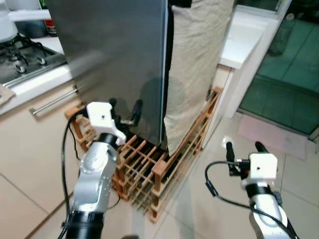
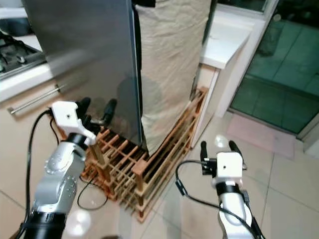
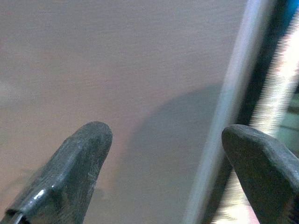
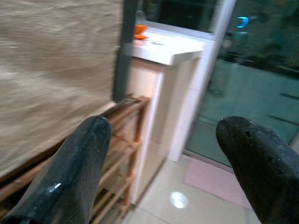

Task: Restocking fridge

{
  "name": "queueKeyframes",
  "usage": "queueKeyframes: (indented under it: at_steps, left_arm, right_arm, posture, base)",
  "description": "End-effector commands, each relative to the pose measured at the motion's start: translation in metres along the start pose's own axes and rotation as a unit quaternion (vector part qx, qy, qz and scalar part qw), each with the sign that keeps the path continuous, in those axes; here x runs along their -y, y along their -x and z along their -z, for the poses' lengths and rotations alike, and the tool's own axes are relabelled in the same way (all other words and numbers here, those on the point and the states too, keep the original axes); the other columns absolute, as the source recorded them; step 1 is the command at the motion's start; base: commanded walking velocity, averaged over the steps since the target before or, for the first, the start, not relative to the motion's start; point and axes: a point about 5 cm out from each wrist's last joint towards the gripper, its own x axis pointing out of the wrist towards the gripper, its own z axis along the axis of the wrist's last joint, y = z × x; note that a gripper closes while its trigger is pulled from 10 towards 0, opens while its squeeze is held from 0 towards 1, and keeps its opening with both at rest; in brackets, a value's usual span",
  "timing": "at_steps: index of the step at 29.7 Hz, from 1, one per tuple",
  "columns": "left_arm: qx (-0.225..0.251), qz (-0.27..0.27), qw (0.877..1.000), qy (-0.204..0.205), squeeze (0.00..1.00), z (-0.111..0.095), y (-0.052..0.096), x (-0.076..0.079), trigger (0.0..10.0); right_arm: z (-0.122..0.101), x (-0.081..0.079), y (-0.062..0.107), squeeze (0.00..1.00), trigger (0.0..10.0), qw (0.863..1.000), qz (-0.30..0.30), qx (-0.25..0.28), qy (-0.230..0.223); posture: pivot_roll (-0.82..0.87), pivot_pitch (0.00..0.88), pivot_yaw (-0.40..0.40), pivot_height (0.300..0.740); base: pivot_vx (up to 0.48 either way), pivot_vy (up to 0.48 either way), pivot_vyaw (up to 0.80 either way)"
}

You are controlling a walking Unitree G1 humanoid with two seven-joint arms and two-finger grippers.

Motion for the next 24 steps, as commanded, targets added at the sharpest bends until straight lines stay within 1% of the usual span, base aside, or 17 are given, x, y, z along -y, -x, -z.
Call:
queueKeyframes:
  at_steps: [1,3,4,6,8,10,14,16,19,22,24]
  left_arm:
    - [-0.004,0.013,1.0,0.004,0.0,-0.003,-0.003,0.007,10.0]
    - [-0.009,0.021,1.0,0.007,0.0,-0.005,-0.004,0.01,10.0]
    - [-0.011,0.04,0.999,0.016,0.0,-0.007,-0.003,0.016,10.0]
    - [-0.012,0.046,0.999,0.018,0.0,-0.008,-0.003,0.017,10.0]
    - [-0.014,0.062,0.998,0.015,0.0,-0.011,-0.004,0.022,10.0]
    - [-0.014,0.067,0.998,0.004,0.0,-0.014,-0.005,0.025,10.0]
    - [-0.017,0.048,0.999,-0.004,0.0,-0.013,-0.012,0.02,10.0]
    - [-0.018,0.047,0.999,-0.005,0.0,-0.014,-0.013,0.02,10.0]
    - [-0.025,0.051,0.998,-0.004,0.0,-0.013,-0.014,0.022,10.0]
    - [-0.032,0.054,0.998,-0.004,0.0,-0.012,-0.019,0.023,10.0]
    - [-0.043,0.065,0.997,-0.004,0.0,-0.01,-0.027,0.028,10.0]
  right_arm:
    - [0.001,0.004,0.0,0.0,10.0,1.0,0.008,-0.006,-0.002]
    - [0.002,0.006,0.001,0.0,10.0,1.0,0.013,-0.009,-0.005]
    - [0.003,0.008,0.002,0.0,10.0,1.0,0.016,-0.012,-0.007]
    - [0.004,0.008,0.002,0.0,10.0,1.0,0.017,-0.012,-0.007]
    - [0.005,0.009,0.003,0.0,10.0,1.0,0.017,-0.014,-0.006]
    - [0.006,0.009,0.003,0.0,10.0,1.0,0.016,-0.016,-0.006]
    - [0.006,0.007,0.002,0.0,10.0,1.0,0.017,-0.017,-0.007]
    - [0.006,0.007,0.002,0.0,10.0,1.0,0.016,-0.017,-0.007]
    - [0.007,0.007,0.003,0.0,10.0,1.0,0.018,-0.018,-0.008]
    - [0.007,0.007,0.003,0.0,10.0,1.0,0.019,-0.019,-0.008]
    - [0.007,0.006,0.002,0.0,10.0,1.0,0.019,-0.019,-0.009]
  posture:
    - [0.0,0.0,-0.017,0.74]
    - [0.0,0.0,-0.017,0.74]
    - [0.0,0.0,-0.017,0.74]
    - [0.0,0.0,-0.016,0.74]
    - [0.0,0.0,-0.015,0.74]
    - [0.0,0.0,-0.013,0.74]
    - [0.0,0.0,-0.011,0.74]
    - [0.0,0.0,-0.009,0.74]
    - [0.0,0.0,-0.008,0.74]
    - [0.0,0.0,-0.007,0.74]
    - [0.0,0.0,-0.008,0.74]
  base:
    - [0.0,0.0,0.0]
    - [0.0,0.0,0.0]
    - [0.0,0.0,0.0]
    - [0.0,0.0,0.0]
    - [0.0,0.0,0.0]
    - [0.0,0.0,0.0]
    - [0.0,0.0,0.0]
    - [0.0,0.0,0.0]
    - [0.0,0.0,0.0]
    - [0.0,0.0,0.0]
    - [0.0,0.0,0.0]
